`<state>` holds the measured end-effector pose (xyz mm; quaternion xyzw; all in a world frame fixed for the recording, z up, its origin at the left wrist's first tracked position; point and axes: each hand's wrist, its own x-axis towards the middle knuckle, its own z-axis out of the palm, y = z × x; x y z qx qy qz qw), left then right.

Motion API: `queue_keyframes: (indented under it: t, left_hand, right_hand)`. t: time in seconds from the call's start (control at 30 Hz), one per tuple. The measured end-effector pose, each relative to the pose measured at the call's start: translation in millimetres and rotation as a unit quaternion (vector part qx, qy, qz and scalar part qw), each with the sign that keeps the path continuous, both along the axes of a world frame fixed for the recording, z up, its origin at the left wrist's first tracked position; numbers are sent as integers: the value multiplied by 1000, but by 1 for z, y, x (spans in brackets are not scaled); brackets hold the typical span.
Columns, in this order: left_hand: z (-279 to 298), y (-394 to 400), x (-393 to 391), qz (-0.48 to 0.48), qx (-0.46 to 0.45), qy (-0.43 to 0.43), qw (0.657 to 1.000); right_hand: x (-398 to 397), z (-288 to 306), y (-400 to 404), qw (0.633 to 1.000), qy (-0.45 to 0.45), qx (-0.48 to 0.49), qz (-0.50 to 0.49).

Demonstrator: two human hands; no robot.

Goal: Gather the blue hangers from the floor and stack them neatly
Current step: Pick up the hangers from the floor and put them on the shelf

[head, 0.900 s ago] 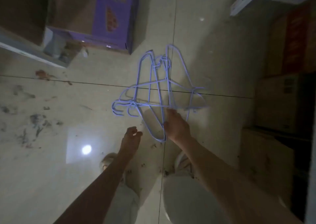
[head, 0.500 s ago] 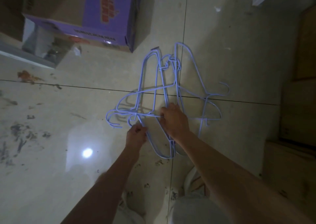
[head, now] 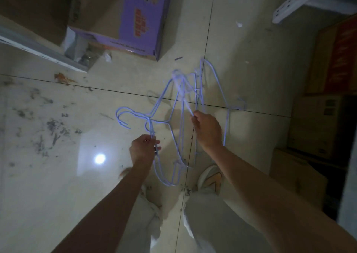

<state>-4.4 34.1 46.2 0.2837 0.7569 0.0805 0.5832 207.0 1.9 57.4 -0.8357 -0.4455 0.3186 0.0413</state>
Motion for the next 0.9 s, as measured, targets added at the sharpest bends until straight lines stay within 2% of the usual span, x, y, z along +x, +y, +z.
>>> queue_keyframes:
  t: [0.1,0.17,0.2,0.27,0.33,0.4,0.5,0.6,0.67,0.73,0.83,0.9]
  left_hand:
    - [29,11,-16,-74,25,110,991]
    - [49,17,-27,-137,47,170,975]
    - [57,19,-31,-147,61,170,972]
    - [67,21,-35,-138,84,113,980]
    - [79,20,-35,-135,75,38,987]
    - [94,18,-34,-140,44,2,989]
    - [125,15,-30,-96,-4,-17,995]
    - [167,14,-20,-1,-94,-59,994]
    - [198,11,-16,25,-139,-96,985]
    - [229,7,-12,42,-157,-126,979]
    - [272,3,-5,87,-170,-175,966]
    - [299,1,4,81,-170,-176,966]
  right_hand:
    - [16,35,5,994,7,8,-112]
    - [27,54,6,992,4,-2,-129]
    - [30,63,6,992,10,-8,-128]
    - [30,78,6,986,70,15,-150]
    - [23,98,7,954,173,59,-236]
    - [11,119,6,928,227,79,-283]
    - [-9,153,1,899,304,44,-314]
    - [-24,195,-10,891,362,10,-273]
    - [-33,226,-19,857,418,1,-301]
    - [-41,253,-32,823,455,-19,-341]
    - [-51,288,-53,804,487,-66,-336]
    - [-57,312,-63,794,515,-93,-311]
